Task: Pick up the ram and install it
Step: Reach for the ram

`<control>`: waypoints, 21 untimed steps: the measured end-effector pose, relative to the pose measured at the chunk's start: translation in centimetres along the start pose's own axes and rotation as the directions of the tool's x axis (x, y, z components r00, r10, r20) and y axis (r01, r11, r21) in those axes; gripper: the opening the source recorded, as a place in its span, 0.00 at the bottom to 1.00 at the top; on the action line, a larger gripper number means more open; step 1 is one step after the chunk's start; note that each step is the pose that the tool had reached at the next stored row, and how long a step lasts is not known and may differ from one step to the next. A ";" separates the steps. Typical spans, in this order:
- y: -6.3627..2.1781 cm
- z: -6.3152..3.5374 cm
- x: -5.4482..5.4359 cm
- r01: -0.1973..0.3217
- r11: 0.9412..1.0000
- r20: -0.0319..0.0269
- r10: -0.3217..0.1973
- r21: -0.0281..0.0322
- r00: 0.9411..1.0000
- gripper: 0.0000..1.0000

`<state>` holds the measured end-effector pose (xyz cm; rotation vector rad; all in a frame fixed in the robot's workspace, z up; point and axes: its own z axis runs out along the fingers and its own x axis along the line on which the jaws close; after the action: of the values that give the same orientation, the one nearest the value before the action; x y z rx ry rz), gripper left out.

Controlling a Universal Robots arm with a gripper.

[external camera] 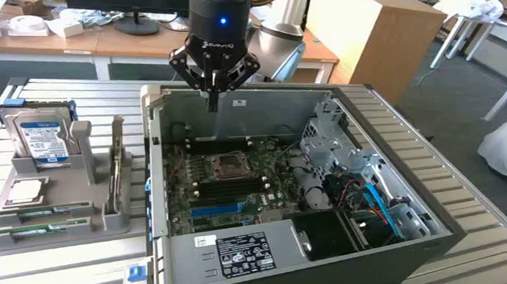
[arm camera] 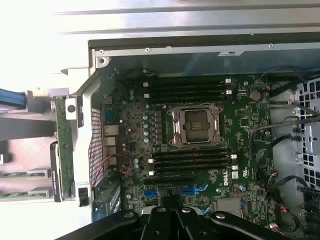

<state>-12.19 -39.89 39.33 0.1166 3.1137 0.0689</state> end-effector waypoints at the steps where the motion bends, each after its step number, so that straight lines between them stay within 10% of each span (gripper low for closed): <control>1: 0.00 0.00 0.0 0.000 1.000 0.000 0.000 0.000 1.000 0.10; 14: 0.00 0.01 0.0 0.000 1.000 0.000 0.000 0.000 1.000 0.10; 21: -0.16 -0.05 2.2 0.000 1.000 0.000 0.000 0.000 1.000 0.10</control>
<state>-14.41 -39.88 39.32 0.1166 3.1137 0.0688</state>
